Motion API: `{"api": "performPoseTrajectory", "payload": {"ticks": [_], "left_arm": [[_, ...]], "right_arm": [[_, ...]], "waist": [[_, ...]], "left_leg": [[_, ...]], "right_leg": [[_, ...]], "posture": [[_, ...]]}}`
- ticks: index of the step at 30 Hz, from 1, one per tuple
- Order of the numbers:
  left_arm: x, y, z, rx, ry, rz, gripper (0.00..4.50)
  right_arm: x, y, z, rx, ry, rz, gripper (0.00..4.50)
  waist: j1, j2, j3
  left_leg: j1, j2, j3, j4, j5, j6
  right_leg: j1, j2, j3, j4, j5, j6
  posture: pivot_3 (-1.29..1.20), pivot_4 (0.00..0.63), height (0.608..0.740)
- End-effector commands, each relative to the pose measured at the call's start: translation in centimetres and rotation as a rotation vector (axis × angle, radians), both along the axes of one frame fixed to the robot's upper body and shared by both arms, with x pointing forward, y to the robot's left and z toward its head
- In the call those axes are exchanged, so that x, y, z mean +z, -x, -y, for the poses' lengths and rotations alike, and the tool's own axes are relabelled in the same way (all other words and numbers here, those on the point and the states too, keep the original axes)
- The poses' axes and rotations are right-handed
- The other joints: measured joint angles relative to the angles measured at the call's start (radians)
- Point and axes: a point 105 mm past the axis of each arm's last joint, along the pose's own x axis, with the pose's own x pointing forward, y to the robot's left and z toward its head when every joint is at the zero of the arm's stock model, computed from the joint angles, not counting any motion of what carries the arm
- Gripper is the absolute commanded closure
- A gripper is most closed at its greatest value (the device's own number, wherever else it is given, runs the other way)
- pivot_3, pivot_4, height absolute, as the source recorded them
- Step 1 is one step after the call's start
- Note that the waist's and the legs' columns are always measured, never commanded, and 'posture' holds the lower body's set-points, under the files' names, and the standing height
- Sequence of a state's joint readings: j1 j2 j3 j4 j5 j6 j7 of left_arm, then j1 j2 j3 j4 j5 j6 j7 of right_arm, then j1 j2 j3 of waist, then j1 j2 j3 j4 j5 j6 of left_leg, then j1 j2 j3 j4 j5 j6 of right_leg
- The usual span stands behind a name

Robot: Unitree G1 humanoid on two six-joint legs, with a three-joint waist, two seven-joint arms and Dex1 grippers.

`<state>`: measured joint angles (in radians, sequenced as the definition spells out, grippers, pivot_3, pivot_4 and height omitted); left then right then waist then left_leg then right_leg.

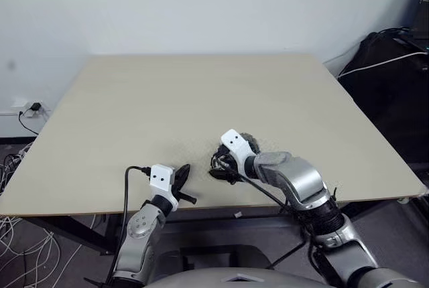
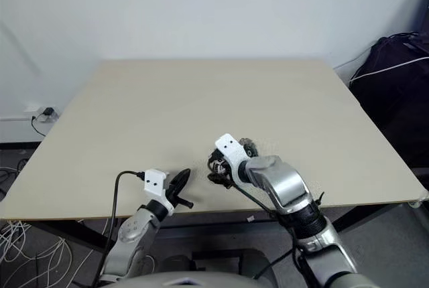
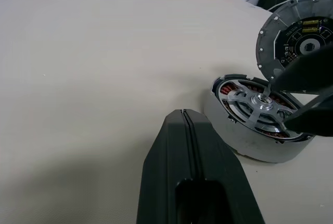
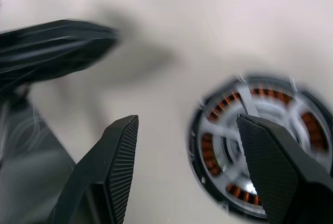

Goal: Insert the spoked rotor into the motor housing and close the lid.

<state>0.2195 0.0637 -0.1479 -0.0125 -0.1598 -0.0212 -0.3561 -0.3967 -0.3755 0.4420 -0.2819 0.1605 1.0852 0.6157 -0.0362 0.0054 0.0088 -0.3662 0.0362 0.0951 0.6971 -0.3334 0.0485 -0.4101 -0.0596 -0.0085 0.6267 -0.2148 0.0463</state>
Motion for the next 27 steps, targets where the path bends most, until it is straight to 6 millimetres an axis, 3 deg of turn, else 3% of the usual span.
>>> {"api": "performPoseTrajectory", "payload": {"ticks": [1, 8, 27], "left_arm": [[1.1, -0.4, 0.1, 0.001, 0.007, 0.051, 4.5], [1.2, -0.3, 0.1, -0.001, 0.01, 0.049, 4.5], [1.4, -0.4, 0.2, 0.01, 0.013, 0.051, 4.5]], "right_arm": [[0.8, 1.1, -1.0, 0.227, 0.042, 0.159, 1.25], [-0.4, 1.0, -0.2, 0.381, 0.175, 0.235, 1.25], [-1.5, -0.6, 2.4, 0.415, 0.322, 0.241, 1.25]], "waist": [[-0.001, 0.0, 0.0], [0.0, -0.001, 0.0], [0.01, -0.001, 0.0]], "left_leg": [[0.0, 0.0, 0.0, 0.0, 0.0, 0.0], [0.001, 0.0, 0.001, 0.0, 0.0, 0.0], [0.001, 0.0, 0.001, 0.001, 0.0, 0.0]], "right_leg": [[0.0, 0.0, 0.0, 0.0, 0.0, 0.0], [0.001, 0.0, 0.0, 0.001, 0.0, 0.0], [0.001, 0.0, 0.0, 0.0, 0.0, 0.0]], "posture": [[0.0, 0.0, 0.74], [0.0, 0.0, 0.74], [0.0, 0.0, 0.74]]}}
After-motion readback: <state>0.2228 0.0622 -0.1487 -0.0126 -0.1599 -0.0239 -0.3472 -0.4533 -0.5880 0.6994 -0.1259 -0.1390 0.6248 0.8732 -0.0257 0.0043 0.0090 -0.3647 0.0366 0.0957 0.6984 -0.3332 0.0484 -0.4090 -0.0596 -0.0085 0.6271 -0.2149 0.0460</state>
